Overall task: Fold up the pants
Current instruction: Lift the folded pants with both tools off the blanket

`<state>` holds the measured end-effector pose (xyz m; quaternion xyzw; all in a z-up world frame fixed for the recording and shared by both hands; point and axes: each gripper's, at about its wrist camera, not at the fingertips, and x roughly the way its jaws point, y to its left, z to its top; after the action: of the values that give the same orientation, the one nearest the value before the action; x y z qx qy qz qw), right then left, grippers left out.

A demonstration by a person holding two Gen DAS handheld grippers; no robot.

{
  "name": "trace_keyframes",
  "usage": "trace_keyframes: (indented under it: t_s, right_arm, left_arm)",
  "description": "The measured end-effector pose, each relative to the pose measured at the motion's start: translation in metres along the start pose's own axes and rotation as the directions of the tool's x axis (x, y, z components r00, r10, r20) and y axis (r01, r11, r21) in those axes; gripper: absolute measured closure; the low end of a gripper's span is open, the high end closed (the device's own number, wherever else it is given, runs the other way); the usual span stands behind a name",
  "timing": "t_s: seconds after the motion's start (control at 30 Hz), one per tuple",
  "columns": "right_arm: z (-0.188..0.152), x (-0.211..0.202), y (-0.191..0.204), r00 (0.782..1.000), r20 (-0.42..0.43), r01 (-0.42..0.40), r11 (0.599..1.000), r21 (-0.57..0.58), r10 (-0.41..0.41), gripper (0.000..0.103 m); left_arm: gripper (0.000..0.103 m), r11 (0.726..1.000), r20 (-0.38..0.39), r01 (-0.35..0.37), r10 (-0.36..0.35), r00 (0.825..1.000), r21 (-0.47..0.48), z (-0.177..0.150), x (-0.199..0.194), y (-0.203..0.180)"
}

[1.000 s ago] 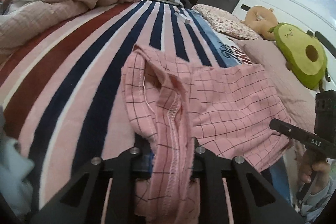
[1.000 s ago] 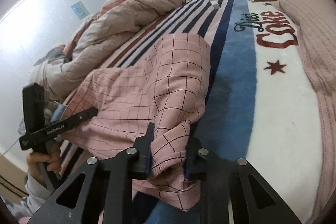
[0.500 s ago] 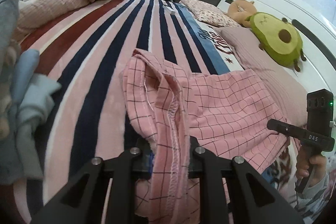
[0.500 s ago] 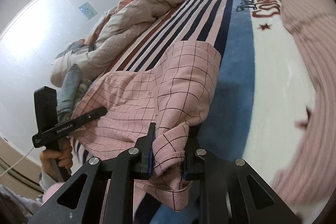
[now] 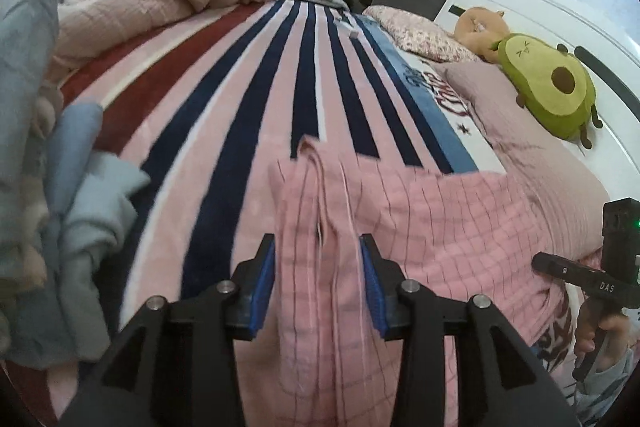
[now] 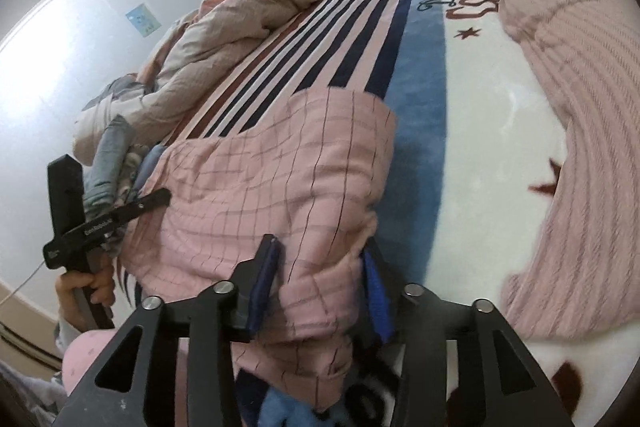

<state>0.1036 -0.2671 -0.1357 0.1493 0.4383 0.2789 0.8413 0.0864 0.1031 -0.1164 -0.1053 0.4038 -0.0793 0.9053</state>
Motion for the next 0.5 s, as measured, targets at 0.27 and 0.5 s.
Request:
trace_keyframes:
  t_s: [0.27, 0.5]
  right_arm:
    - [0.014, 0.022, -0.005, 0.999, -0.032, -0.032, 0.999, -0.006, 0.031, 0.047]
    - [0.007, 0.041, -0.007, 0.992, -0.105, -0.067, 0.998, -0.010, 0.066, 0.047]
  left_arm:
    - [0.036, 0.999, -0.089, 0.038, -0.036, 0.995, 0.030, 0.002, 0.028, 0.005]
    - [0.035, 0.993, -0.151, 0.118, -0.113, 0.982, 0.023, -0.014, 0.047, 0.001]
